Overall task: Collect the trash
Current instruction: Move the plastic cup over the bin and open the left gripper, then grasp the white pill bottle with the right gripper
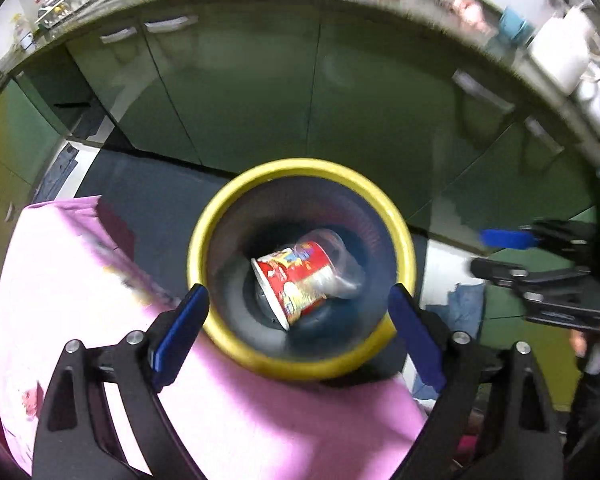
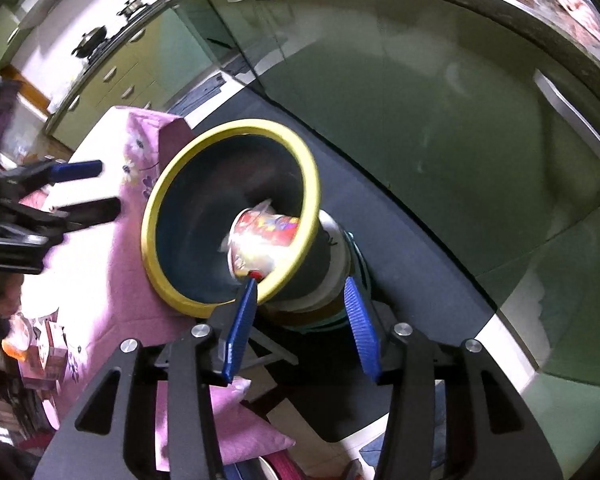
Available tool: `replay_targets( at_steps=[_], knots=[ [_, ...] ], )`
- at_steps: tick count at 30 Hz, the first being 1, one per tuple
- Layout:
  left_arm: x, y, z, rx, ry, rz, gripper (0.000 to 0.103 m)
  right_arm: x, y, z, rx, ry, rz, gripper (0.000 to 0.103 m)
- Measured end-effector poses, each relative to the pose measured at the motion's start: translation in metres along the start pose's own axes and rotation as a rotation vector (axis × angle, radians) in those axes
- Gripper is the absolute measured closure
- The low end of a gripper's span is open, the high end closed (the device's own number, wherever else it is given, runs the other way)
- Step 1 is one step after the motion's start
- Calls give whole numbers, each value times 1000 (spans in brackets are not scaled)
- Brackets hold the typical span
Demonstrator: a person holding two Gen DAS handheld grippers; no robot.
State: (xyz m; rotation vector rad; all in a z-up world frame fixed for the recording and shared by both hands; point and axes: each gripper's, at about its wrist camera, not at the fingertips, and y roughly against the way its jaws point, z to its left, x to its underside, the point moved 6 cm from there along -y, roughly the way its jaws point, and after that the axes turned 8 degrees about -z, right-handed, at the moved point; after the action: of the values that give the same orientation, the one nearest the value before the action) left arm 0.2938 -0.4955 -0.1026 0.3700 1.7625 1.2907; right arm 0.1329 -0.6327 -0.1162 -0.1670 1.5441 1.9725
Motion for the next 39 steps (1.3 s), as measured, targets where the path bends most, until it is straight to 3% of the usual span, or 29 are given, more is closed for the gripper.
replay_targets(
  at_steps=[4,6,9,12,16,20,26,29,33,39],
  knots=[
    [12,80,27,29,71,-119,13,-8,-8,36,-38,47,7,57],
    [29,123,50,7,113,-185,12,-16,-13,69,-77,78,4,57],
    [65,182,92,-80,169,-284,10,-26,-19,126,-131,148,-7,51],
    [112,230,141,-186,237,-378,9,-30,-28,217,-221,258,-19,45],
    [179,273,209,-364,352,-461,7,-29,-48,320,-310,366,-36,26],
    [241,294,267,-530,468,-517,7,-27,-81,415,-340,447,-41,20],
    [300,303,322,-666,572,-571,7,-27,-141,504,-244,544,-5,18],
    [319,292,333,-663,626,-594,7,-34,-170,524,-168,568,19,12],
    [338,282,345,-601,710,-617,7,-38,-196,535,-75,590,40,9],
    [346,270,341,-580,734,-618,7,-39,-220,540,-53,571,69,9]
  ],
)
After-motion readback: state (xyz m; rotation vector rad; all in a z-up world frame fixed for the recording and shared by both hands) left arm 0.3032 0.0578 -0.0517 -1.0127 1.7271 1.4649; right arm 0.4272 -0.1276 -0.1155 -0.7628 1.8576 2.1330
